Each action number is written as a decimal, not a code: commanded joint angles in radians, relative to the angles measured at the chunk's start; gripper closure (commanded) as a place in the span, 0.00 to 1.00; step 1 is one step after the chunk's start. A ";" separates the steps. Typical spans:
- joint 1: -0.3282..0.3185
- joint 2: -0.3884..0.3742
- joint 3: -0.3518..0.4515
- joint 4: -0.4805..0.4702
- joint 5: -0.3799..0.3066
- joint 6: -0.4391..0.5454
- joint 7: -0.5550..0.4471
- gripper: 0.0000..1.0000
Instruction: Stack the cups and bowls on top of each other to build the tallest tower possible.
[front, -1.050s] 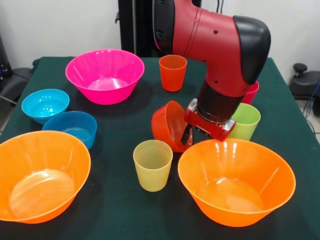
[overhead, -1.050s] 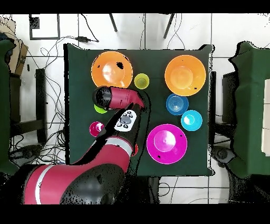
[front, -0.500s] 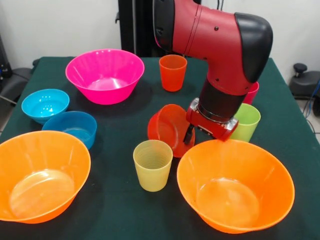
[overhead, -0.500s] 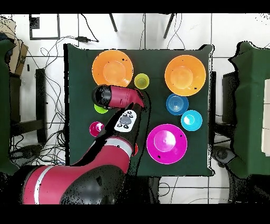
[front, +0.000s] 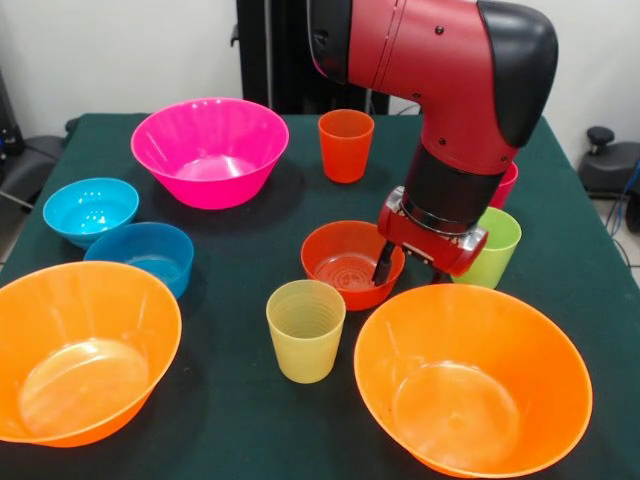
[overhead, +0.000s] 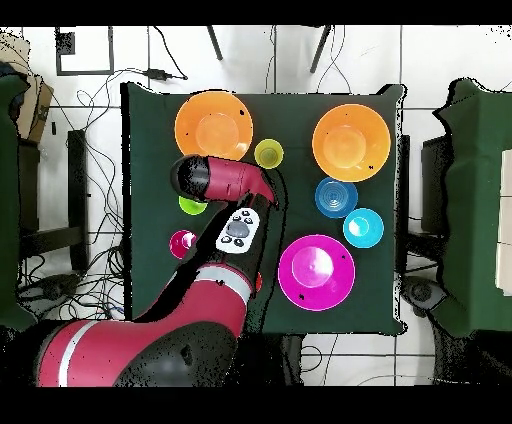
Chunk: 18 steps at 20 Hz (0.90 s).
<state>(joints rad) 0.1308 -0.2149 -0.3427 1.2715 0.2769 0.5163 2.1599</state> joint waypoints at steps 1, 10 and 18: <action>0.010 0.021 0.141 -0.006 0.038 0.081 0.140 0.00; 0.012 0.033 0.114 -0.027 0.040 0.112 0.144 0.00; 0.007 0.017 0.121 -0.042 0.046 0.160 0.138 0.00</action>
<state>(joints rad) 0.1309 -0.2136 -0.3427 1.2713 0.2951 0.5782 2.1599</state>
